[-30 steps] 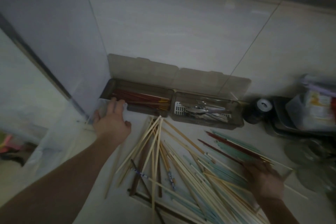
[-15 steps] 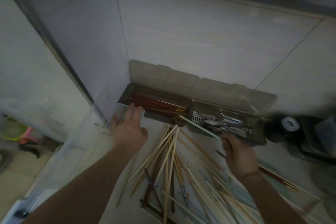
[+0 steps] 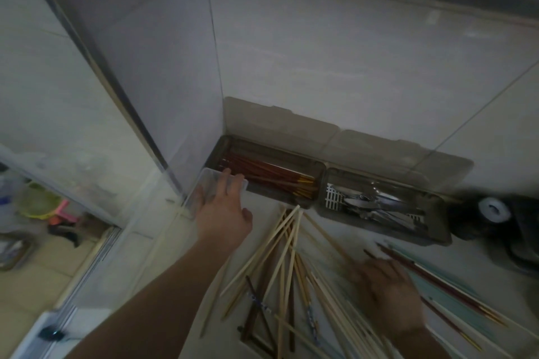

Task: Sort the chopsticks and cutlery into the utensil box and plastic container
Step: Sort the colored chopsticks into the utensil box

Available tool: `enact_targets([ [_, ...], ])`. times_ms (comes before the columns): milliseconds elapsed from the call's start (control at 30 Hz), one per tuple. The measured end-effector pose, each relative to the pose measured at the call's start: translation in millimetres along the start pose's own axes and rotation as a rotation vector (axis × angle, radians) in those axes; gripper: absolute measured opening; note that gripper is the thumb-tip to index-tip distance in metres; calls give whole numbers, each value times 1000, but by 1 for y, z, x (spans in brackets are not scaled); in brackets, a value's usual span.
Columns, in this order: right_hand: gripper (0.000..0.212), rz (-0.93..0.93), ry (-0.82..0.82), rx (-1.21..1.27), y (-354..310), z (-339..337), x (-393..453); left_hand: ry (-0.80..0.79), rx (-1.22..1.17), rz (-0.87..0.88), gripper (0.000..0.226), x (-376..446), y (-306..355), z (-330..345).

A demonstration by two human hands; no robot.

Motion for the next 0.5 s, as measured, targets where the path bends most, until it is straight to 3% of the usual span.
enact_targets([
  [200, 27, -72, 155, 99, -58, -37, 124, -6, -13, 7, 71, 0, 1, 0],
  [267, 28, -85, 74, 30, -76, -32, 162, -18, -8, 12, 71, 1, 1, 0],
  [400, 29, -3, -288, -153, -78, 3, 201, -7, -23, 18, 70, 0, 1, -2],
  [500, 21, -38, -332, -262, -76, 10, 208, 1, -21, 19, 70, 0, 0, -2],
])
Point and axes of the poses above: each hand's wrist, its own x-axis towards the middle knuckle, its own z-axis out of the palm, y = z × x, the point moved 8 cm from there along x, towards the middle knuckle, and after that the axes turned 4 degrees about -z, right-handed, at the moved point
